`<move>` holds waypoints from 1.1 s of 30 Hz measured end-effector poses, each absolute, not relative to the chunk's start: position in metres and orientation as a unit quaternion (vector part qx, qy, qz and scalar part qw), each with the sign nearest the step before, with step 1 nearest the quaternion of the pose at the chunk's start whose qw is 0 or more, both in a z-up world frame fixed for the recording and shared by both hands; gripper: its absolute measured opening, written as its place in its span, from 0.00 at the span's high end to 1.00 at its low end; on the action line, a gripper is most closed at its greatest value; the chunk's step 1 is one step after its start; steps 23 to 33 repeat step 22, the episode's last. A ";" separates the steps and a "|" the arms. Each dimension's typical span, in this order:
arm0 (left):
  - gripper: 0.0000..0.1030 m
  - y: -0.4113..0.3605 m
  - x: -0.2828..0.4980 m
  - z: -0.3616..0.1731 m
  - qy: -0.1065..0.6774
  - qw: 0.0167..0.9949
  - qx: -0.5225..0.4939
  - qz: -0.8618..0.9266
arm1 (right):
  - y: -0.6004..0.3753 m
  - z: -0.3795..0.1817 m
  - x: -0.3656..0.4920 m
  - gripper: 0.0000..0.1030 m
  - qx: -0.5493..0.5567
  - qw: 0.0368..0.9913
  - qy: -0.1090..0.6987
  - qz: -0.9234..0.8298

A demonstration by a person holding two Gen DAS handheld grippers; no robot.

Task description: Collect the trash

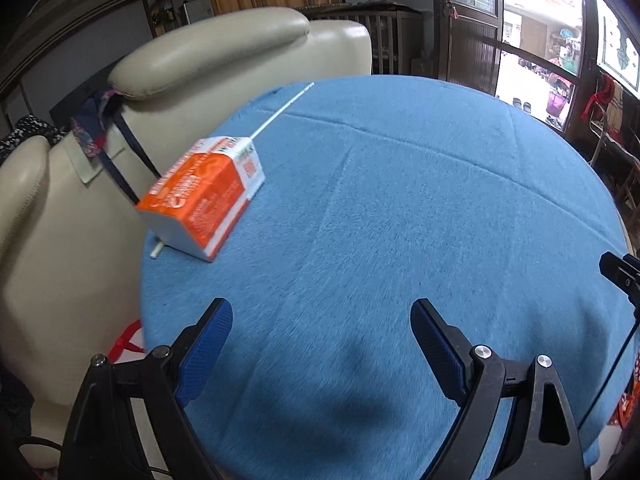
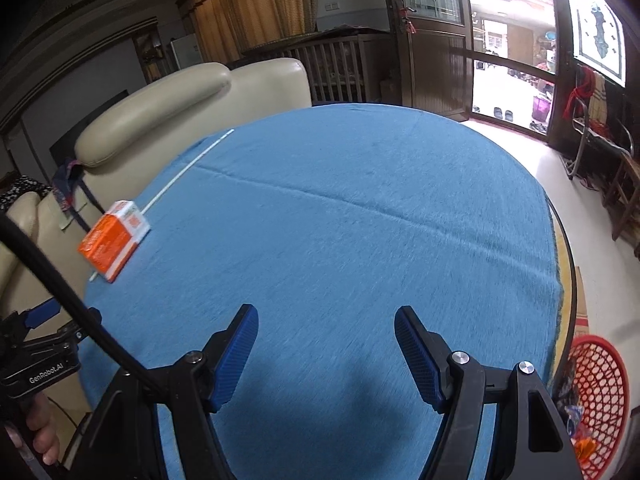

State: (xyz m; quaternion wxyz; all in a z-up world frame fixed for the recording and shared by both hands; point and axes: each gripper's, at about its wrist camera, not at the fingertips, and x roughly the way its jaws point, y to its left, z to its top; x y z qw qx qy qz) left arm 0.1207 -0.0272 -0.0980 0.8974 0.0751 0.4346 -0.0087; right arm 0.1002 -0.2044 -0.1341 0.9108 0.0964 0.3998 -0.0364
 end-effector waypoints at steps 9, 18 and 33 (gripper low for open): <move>0.12 -0.036 0.176 -0.116 0.429 0.902 0.052 0.005 | -0.234 -0.155 0.153 0.28 0.090 0.915 0.388 -0.061; 0.12 -0.043 0.205 -0.132 0.440 0.897 0.039 -0.003 | -0.231 -0.177 0.193 0.28 0.091 0.906 0.411 -0.050; 0.12 -0.042 0.220 -0.151 0.464 0.885 0.028 0.002 | -0.227 -0.195 0.206 0.28 0.089 0.894 0.436 -0.051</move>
